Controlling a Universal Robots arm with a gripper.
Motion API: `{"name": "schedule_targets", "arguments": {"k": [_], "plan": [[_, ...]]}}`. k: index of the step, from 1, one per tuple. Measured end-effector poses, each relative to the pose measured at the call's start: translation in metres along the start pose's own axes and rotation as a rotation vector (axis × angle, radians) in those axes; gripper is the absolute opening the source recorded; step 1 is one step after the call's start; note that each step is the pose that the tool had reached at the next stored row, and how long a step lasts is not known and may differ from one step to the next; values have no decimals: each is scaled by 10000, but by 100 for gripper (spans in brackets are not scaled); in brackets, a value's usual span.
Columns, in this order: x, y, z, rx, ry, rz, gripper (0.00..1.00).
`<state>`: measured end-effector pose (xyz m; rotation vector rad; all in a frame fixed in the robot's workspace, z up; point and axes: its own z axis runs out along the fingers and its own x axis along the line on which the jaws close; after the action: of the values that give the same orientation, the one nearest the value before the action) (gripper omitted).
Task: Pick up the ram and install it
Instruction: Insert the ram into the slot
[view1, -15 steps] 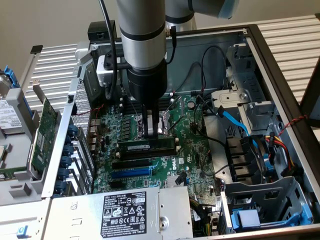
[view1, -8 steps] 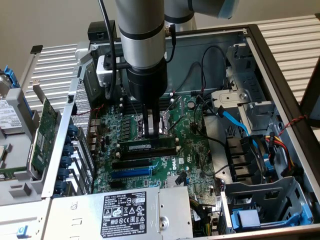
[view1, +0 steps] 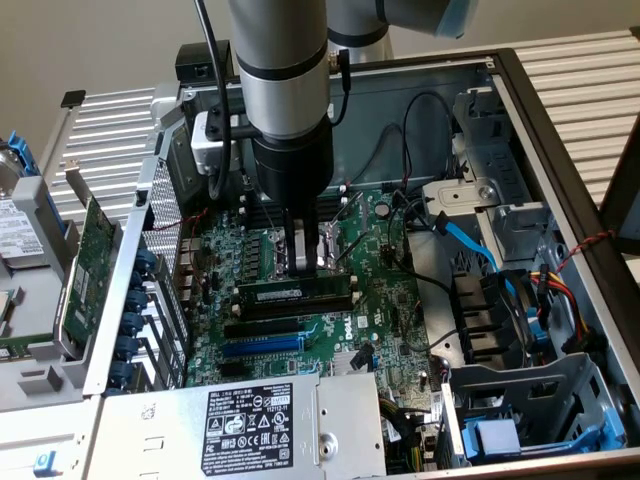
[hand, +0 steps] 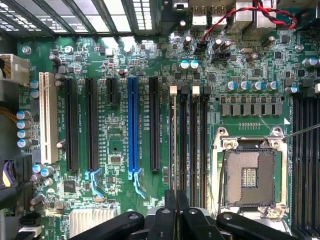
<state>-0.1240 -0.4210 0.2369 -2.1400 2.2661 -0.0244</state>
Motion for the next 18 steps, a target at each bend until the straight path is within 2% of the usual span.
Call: {"name": "schedule_targets", "arguments": {"k": [15, 18], "plan": [[-1, 24, 8, 94, -6, 0, 12], [-2, 26, 9, 128, -8, -1, 12]]}}
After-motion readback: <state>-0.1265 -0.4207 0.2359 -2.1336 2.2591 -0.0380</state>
